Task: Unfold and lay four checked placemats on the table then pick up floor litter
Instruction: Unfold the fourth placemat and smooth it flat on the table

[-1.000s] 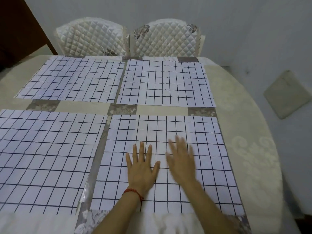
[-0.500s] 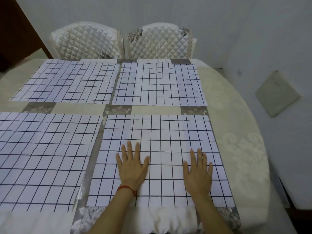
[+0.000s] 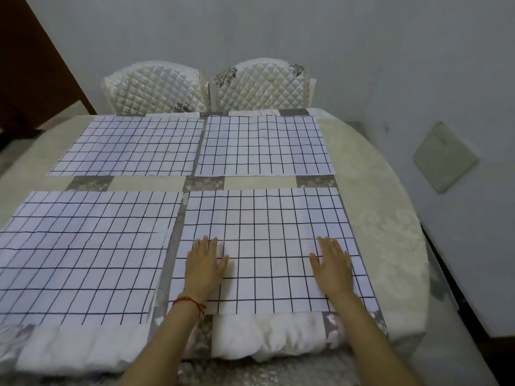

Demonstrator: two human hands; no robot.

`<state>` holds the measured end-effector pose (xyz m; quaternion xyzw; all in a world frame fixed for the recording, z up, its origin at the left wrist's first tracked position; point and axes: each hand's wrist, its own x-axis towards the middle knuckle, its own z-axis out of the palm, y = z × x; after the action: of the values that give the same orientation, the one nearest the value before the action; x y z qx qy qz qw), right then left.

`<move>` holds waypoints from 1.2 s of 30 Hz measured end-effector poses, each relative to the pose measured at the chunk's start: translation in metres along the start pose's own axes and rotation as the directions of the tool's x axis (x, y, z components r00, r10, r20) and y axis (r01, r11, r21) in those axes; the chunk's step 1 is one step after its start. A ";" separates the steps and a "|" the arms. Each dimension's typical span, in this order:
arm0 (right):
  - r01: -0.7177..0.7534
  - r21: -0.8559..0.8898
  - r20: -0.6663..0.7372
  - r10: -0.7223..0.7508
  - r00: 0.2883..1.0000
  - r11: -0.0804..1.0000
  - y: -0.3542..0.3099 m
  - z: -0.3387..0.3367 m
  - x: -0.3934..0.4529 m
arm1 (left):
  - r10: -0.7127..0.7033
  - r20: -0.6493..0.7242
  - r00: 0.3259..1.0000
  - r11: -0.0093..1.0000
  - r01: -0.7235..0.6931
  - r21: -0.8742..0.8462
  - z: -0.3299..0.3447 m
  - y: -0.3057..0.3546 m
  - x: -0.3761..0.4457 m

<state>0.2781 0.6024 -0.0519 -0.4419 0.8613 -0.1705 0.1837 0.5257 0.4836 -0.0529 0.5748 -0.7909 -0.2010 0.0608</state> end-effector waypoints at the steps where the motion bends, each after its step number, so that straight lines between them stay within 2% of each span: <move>1: 0.010 0.053 -0.001 -0.010 1.000 0.999 -0.003 -0.009 -0.008 | 0.053 0.031 0.998 0.999 -0.053 -0.005 -0.007 -0.001 -0.003; 4: 0.008 0.173 0.066 -0.020 0.998 0.985 -0.016 -0.035 -0.043 | 0.140 0.194 0.971 0.989 -0.130 -0.063 -0.031 0.001 -0.021; 6: 0.000 0.207 0.056 -0.012 0.998 0.978 -0.024 -0.048 -0.073 | 0.172 0.227 0.959 0.978 -0.138 -0.160 -0.045 0.001 -0.038; 10: -0.015 0.209 -0.094 0.035 0.995 0.978 -0.033 -0.062 -0.144 | 0.243 0.217 0.945 0.922 -0.156 -0.353 -0.067 -0.003 -0.083; 14: -0.056 0.323 -0.240 0.139 0.961 0.945 -0.042 -0.067 -0.225 | 0.358 0.176 0.917 0.877 -0.265 -0.400 -0.084 -0.007 -0.132; 18: -0.051 0.346 -0.391 0.193 0.900 0.937 -0.043 -0.074 -0.305 | 0.445 0.099 0.890 0.824 -0.364 -0.434 -0.103 -0.001 -0.183; 24: -0.139 0.473 -0.456 0.377 0.806 0.870 -0.021 -0.069 -0.430 | 0.599 0.017 0.801 0.655 -0.477 -0.586 -0.116 0.011 -0.280; 27: -0.215 0.554 -0.401 0.484 0.778 0.804 0.003 -0.047 -0.486 | 0.669 0.073 0.739 0.621 -0.503 -0.601 -0.099 0.010 -0.322; 30: -0.291 0.590 -0.326 0.552 0.767 0.753 0.034 -0.019 -0.538 | 0.697 0.151 0.701 0.627 -0.494 -0.602 -0.068 0.009 -0.360; 36: -0.454 0.671 -0.125 0.693 0.710 0.587 0.100 0.024 -0.629 | 0.652 0.412 0.637 0.736 -0.400 -0.547 0.010 0.020 -0.435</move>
<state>0.5596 1.1725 -0.0143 -0.0108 0.8765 -0.4421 0.1902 0.6492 0.8978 0.0041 0.1963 -0.8448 -0.4977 -0.0076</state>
